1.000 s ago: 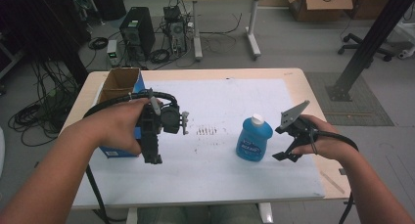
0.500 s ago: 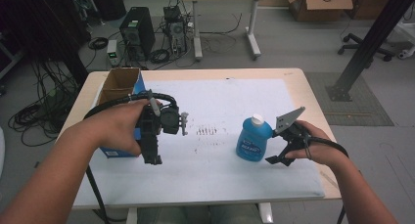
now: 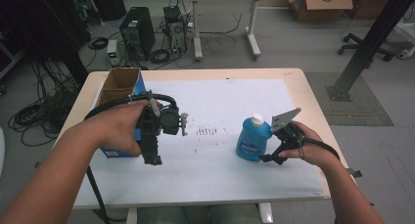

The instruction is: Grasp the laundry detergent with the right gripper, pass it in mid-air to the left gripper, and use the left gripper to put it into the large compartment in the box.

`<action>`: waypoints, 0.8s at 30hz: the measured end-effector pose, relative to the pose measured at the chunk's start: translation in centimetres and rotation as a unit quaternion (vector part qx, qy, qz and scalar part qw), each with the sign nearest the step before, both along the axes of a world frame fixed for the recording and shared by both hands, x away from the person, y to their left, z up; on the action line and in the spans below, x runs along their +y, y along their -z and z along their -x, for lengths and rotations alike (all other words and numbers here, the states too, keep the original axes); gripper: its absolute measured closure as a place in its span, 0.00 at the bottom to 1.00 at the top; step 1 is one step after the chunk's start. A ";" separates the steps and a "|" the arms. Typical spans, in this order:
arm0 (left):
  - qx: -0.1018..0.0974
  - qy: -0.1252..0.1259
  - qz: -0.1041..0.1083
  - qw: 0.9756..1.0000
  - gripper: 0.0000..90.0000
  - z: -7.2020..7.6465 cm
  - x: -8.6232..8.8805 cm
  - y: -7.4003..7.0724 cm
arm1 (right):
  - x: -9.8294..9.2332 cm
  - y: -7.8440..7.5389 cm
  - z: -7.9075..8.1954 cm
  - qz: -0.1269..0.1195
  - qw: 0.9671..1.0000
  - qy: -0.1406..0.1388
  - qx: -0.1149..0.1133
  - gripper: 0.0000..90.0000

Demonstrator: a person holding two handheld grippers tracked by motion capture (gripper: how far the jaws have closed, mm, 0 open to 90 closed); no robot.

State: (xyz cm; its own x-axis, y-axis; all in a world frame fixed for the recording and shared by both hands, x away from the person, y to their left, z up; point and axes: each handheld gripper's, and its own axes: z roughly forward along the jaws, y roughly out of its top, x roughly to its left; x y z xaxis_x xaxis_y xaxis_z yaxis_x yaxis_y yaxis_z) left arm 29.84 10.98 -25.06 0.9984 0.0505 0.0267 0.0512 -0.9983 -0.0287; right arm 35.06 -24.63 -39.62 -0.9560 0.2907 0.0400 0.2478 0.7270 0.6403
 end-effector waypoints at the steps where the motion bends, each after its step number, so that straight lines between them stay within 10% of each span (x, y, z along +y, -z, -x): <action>1: 0.000 -0.001 0.002 1.000 0.00 -0.1 0.1 0.1 | 0.0 0.1 0.0 -0.002 1.000 0.004 -0.001 0.04; 24: -0.004 -0.001 0.009 1.000 0.00 -0.3 -0.1 0.1 | 0.5 1.4 0.0 -0.071 0.997 0.030 -0.024 0.04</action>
State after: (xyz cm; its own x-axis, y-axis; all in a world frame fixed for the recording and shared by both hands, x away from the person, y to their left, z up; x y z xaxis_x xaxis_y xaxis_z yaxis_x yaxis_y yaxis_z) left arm 30.17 10.86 -25.16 0.9980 0.0532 0.0335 0.0536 -0.9985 -0.0101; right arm 35.09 -24.12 -41.00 -0.9387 0.3424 0.0403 0.2557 0.6130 0.7476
